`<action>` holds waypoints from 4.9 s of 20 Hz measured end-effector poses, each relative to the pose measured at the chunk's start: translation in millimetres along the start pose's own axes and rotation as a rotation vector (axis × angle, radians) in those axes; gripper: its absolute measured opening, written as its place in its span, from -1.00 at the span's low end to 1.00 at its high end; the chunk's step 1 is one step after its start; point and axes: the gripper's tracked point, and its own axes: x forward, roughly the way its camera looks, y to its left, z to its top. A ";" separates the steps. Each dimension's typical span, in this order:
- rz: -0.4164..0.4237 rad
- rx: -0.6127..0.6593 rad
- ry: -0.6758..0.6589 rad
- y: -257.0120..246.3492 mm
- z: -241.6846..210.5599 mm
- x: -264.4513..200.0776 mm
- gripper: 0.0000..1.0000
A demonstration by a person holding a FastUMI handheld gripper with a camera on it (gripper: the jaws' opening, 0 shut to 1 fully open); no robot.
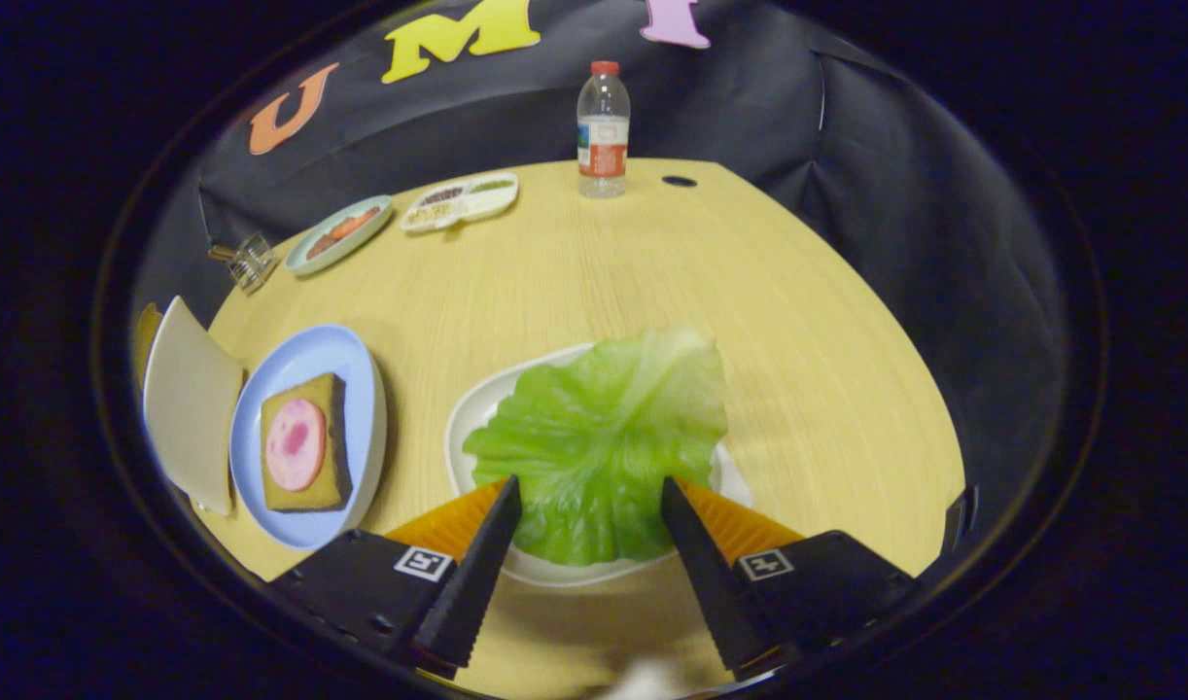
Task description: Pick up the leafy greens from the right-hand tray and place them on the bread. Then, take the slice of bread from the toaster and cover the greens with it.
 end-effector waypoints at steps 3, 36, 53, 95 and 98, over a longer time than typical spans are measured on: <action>0.003 0.005 -0.005 1.0 2.1 2.5 -0.25; 0.181 -0.090 -0.138 224.0 -13.9 -41.2 -0.85; 0.223 -0.092 -0.292 268.5 -1.5 -169.2 0.93; 0.440 -0.165 -0.463 414.6 97.6 -305.6 -0.90; 0.429 -0.173 -0.486 396.1 95.9 -320.0 -0.90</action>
